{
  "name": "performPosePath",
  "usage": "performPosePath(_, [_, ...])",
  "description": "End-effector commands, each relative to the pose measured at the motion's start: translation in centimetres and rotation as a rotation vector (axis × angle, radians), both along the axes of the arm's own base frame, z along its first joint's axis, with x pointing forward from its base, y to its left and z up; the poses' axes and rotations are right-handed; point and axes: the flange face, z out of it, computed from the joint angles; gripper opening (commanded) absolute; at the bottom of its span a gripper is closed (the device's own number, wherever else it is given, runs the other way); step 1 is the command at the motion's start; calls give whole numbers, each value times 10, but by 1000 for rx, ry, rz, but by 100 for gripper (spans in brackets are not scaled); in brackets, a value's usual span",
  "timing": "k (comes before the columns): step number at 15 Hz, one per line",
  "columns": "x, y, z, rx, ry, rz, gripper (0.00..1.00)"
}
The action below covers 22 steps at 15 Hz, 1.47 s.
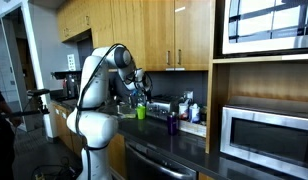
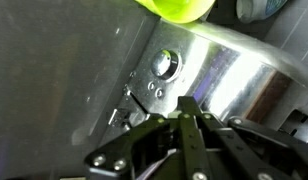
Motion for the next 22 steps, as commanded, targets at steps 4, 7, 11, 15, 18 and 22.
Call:
performPosePath(4, [6,-14,7,-9,-9,-74,0])
performPosePath(7, [4,-21,3,-19,12,-89,0])
performPosePath(11, [1,-25,0,-34,35,-105,0])
performPosePath(15, [0,-28,-4,-37,53,-115,0])
performPosePath(18, [0,-31,-8,-40,67,-124,0])
performPosePath(22, [-1,-32,-14,-33,74,-124,0])
